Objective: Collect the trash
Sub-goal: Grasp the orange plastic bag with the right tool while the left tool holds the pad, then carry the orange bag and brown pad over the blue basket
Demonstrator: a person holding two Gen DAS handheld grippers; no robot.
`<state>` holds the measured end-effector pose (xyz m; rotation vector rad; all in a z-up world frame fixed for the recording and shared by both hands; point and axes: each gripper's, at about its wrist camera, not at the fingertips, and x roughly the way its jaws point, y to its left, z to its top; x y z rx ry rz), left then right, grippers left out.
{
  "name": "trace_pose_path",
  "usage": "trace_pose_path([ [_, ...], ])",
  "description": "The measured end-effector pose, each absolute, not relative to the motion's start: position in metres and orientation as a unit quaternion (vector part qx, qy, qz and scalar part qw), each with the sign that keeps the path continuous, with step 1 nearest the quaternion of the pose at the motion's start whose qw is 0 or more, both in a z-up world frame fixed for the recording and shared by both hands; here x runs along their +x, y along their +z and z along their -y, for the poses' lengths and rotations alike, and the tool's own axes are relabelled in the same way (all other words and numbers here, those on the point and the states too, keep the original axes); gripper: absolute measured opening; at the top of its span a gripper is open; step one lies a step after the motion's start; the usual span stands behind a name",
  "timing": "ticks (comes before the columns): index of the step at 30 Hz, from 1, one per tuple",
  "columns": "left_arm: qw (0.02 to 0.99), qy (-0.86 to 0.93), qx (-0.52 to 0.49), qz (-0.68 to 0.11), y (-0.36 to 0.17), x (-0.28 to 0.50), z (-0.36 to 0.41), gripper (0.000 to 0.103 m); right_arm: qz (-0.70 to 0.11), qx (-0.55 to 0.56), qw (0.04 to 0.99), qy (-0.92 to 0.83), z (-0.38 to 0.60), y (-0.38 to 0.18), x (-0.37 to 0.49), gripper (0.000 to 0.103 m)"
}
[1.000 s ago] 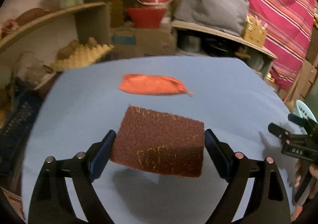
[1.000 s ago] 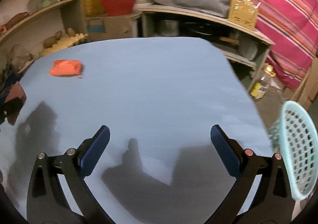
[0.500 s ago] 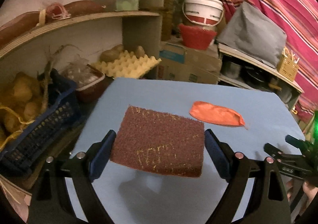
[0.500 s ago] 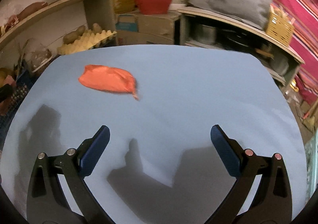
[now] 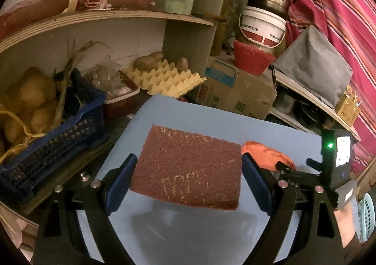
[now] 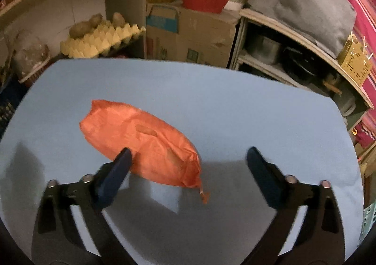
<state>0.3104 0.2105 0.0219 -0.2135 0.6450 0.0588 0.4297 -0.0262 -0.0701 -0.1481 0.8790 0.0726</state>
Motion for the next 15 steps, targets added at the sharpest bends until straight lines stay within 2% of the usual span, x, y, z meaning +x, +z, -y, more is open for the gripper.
trace_pose_path([
  [1,0.943,0.031,-0.101,-0.316,0.022,0.311,-0.21,0.087,-0.43,-0.073,0.899,0.035,0.026,-0.073,0.43,0.07],
  [3,0.944,0.034,-0.095,-0.315,0.022,0.311,-0.208,0.087,-0.435,-0.062,0.897,0.045,0.026,-0.078,0.429,0.06],
  [4,0.944,0.034,-0.094,-0.316,0.023,0.31,-0.207,0.087,-0.436,-0.056,0.897,0.051,0.026,-0.078,0.428,0.049],
  [5,0.944,0.034,-0.093,-0.316,0.023,0.31,-0.206,0.087,-0.437,-0.05,0.896,0.059,0.026,-0.078,0.428,0.047],
  [7,0.945,0.036,-0.089,-0.314,0.024,0.31,-0.205,0.087,-0.432,-0.058,0.898,0.057,0.024,-0.076,0.424,0.018],
  [15,0.948,0.037,-0.081,-0.304,0.037,0.303,-0.2,0.087,-0.426,-0.048,0.901,0.071,0.045,-0.068,0.401,0.015],
])
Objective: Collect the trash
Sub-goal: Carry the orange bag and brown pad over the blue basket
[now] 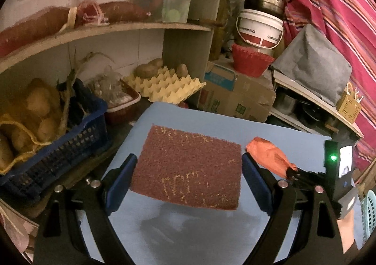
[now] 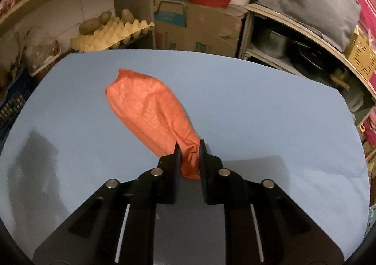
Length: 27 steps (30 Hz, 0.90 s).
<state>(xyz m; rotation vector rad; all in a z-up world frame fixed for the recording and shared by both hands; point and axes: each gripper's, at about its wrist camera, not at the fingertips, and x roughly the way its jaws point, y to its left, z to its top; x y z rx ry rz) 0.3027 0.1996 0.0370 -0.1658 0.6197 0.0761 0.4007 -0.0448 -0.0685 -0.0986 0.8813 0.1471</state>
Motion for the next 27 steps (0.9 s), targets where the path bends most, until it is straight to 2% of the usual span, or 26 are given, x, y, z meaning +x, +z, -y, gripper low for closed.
trace_pose_path([
  [12,0.954,0.016,-0.072,-0.291,0.059,0.283,-0.161,0.087,-0.368,-0.025,0.93,0.0,0.181,0.005,0.308,0.015],
  [27,0.958,-0.029,-0.044,-0.283,0.056,0.266,-0.056,0.087,-0.339,0.046,0.93,-0.133,0.371,0.001,0.167,0.015],
])
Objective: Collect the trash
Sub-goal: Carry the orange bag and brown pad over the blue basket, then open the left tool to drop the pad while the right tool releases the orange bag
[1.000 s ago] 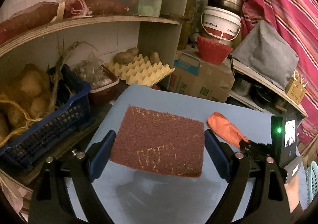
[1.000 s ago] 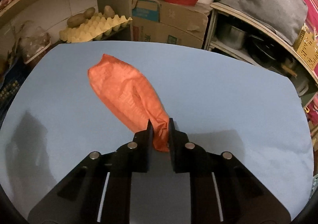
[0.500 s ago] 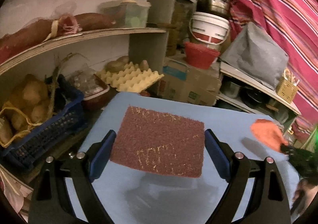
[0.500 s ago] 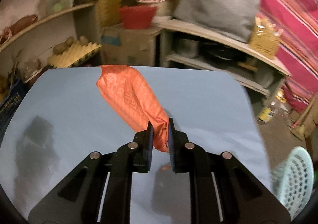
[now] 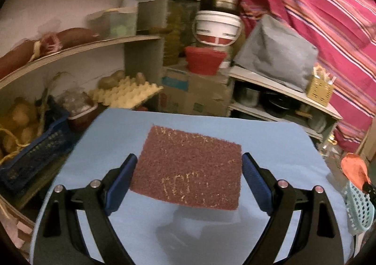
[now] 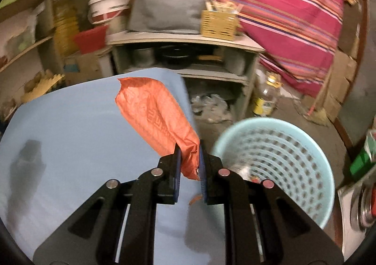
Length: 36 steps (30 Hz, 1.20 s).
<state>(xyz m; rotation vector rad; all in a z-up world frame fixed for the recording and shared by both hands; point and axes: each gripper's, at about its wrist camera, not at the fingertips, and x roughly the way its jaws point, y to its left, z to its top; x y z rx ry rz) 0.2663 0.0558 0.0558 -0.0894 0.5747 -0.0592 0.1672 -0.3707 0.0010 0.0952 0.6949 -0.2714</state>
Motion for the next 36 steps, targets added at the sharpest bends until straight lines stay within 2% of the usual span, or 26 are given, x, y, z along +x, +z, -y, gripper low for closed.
trace_pose_path([
  [14,0.949,-0.123,-0.005,-0.291,0.036,0.238,0.081,0.087,-0.313,0.082,0.932,-0.163,0.456,0.016,0.106,0.015],
  [26,0.937,-0.224,0.033,-0.267,0.032,0.198,0.234,0.087,-0.319,0.161,0.914,-0.191,0.526,0.002,0.065,0.015],
  [36,0.914,-0.289,0.066,-0.277,0.008,0.19,0.341,0.087,-0.34,0.168,0.902,-0.206,0.541,-0.01,0.064,0.015],
])
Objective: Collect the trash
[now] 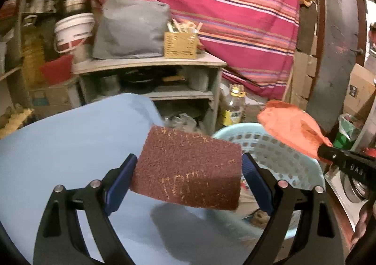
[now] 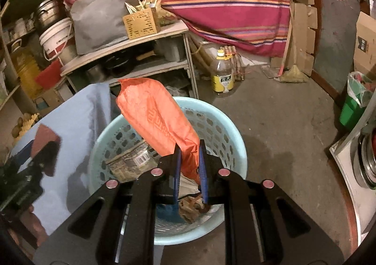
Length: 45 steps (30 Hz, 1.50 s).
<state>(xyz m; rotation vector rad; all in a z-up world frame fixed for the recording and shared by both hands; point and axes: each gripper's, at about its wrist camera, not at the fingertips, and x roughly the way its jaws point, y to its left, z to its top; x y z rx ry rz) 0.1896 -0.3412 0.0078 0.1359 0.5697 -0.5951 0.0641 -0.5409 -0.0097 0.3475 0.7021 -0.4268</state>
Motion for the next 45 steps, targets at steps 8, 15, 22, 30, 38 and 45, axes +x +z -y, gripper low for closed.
trace_pose_path([
  [8,0.9,-0.309,0.076,-0.299,-0.007,0.197,0.391,0.087,-0.344,0.189,0.894,-0.215,0.558,-0.017,0.059,0.015],
  [15,0.888,-0.32,0.084,-0.318,-0.019,0.199,0.412,0.088,-0.347,0.205,0.888,-0.221,0.573,-0.023,0.052,0.015],
  [22,0.888,-0.316,0.084,-0.325,-0.022,0.199,0.403,0.089,-0.352,0.206,0.888,-0.21,0.573,-0.026,0.058,0.015],
  [30,0.916,-0.272,0.084,-0.282,0.002,0.19,0.35,0.095,-0.372,0.197,0.886,-0.196,0.562,-0.038,0.077,0.017],
  [38,0.929,-0.244,0.077,-0.267,0.017,0.181,0.307,0.096,-0.389,0.194,0.883,-0.18,0.549,-0.05,0.092,0.078],
  [45,0.941,-0.217,0.069,-0.25,0.032,0.164,0.259,0.096,-0.363,0.166,0.898,-0.184,0.535,-0.035,0.078,0.098],
])
